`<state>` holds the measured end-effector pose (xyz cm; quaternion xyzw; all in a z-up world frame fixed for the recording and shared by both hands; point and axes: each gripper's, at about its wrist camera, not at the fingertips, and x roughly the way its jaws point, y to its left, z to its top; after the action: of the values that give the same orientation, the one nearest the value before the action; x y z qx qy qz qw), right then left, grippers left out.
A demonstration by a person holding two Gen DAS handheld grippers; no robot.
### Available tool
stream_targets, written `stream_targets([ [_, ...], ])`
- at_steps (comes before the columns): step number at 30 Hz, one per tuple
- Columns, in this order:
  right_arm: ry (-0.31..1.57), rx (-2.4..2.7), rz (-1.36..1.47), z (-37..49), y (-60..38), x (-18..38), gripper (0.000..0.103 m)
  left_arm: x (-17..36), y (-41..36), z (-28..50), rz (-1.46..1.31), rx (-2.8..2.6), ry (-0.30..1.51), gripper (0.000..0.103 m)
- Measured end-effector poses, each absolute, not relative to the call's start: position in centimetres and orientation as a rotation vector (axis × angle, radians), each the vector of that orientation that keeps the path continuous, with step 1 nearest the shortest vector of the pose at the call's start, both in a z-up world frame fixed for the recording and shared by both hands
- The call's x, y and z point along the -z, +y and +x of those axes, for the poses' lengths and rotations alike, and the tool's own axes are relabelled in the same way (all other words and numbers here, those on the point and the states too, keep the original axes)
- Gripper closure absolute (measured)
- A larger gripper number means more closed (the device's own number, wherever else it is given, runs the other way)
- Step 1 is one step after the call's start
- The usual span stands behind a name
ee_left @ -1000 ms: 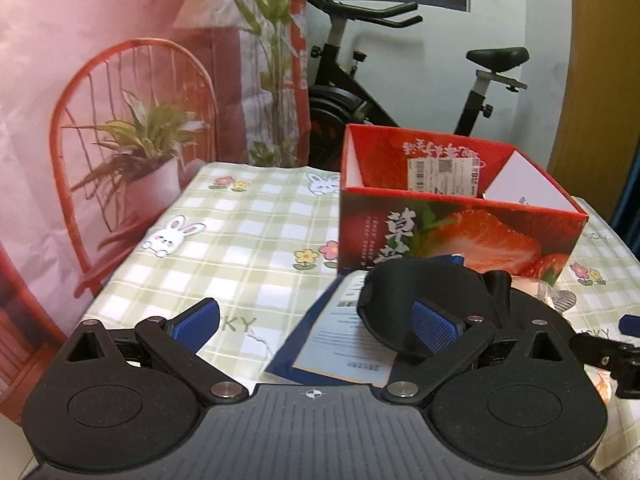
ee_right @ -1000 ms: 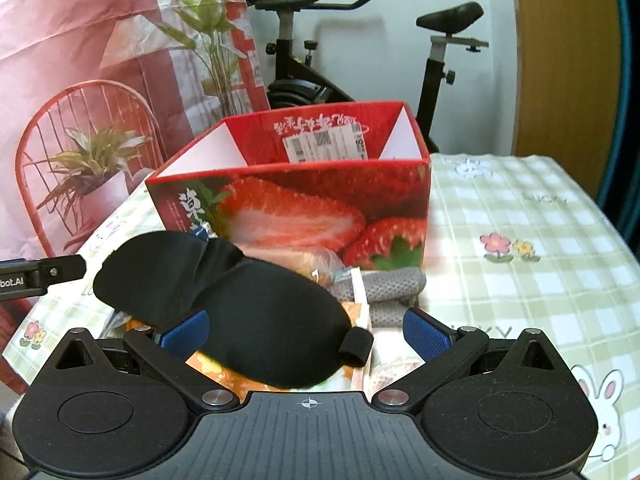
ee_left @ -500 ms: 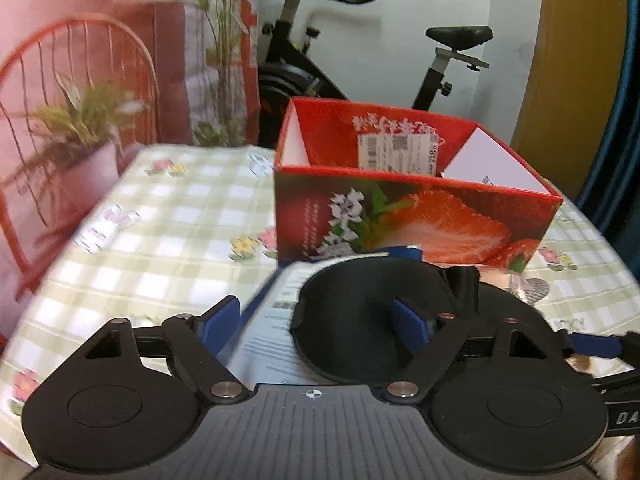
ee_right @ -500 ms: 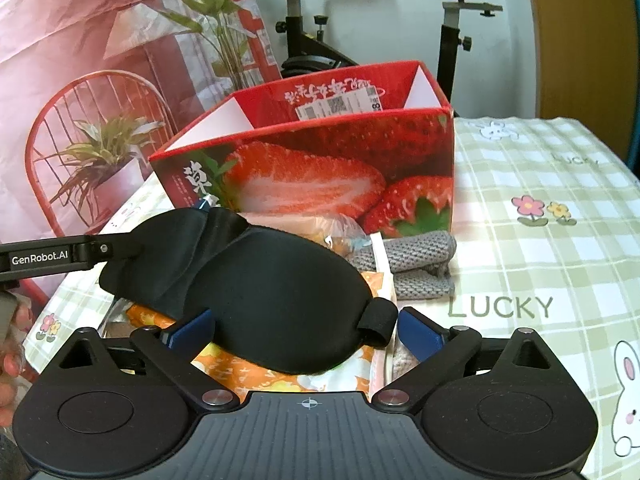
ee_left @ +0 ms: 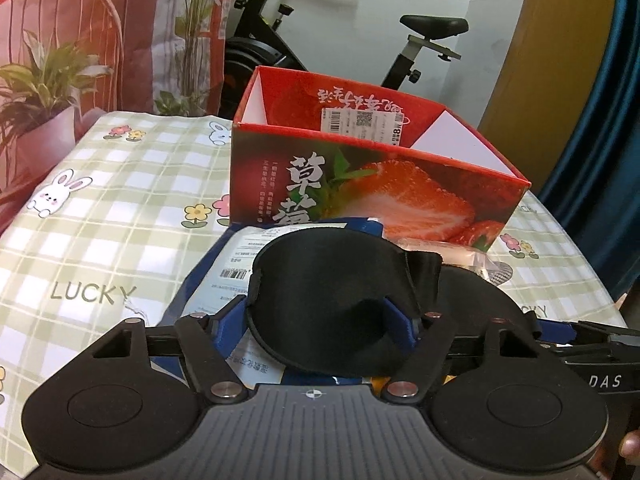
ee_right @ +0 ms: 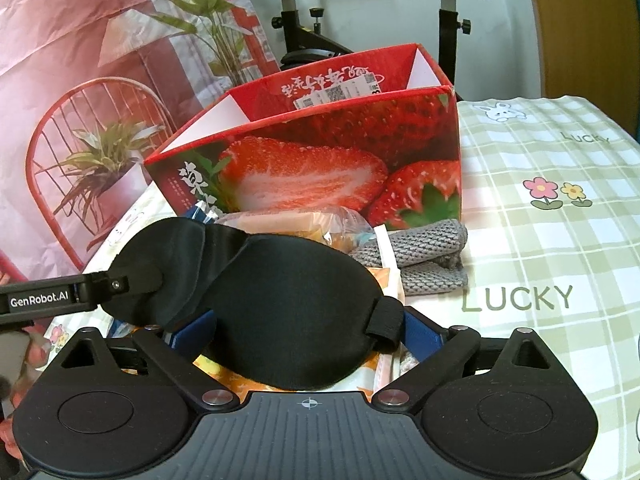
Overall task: Organize soft objects
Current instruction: 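Close the left gripper on the black eye mask while the right gripper closes on its strap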
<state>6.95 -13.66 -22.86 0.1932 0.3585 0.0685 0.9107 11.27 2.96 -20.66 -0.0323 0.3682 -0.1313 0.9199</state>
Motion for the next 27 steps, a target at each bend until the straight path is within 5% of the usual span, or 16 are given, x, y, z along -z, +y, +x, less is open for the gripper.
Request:
stream_targets([
  [9,0.688,-0.137,0.402,6.5,-13.8,21.4,0.021,21.0,3.1,10.8,-0.109,0.260,0.752,0.036],
  [22,0.588,-0.135,0.346,5.9,-14.2,18.6,0.061,20.6,3.4,10.3,-0.133,0.253,0.733,0.043],
  [27,0.555,-0.134,0.300,5.7,-14.1,17.3,0.063,20.1,3.5,10.0,-0.119,0.238,0.705,0.048],
])
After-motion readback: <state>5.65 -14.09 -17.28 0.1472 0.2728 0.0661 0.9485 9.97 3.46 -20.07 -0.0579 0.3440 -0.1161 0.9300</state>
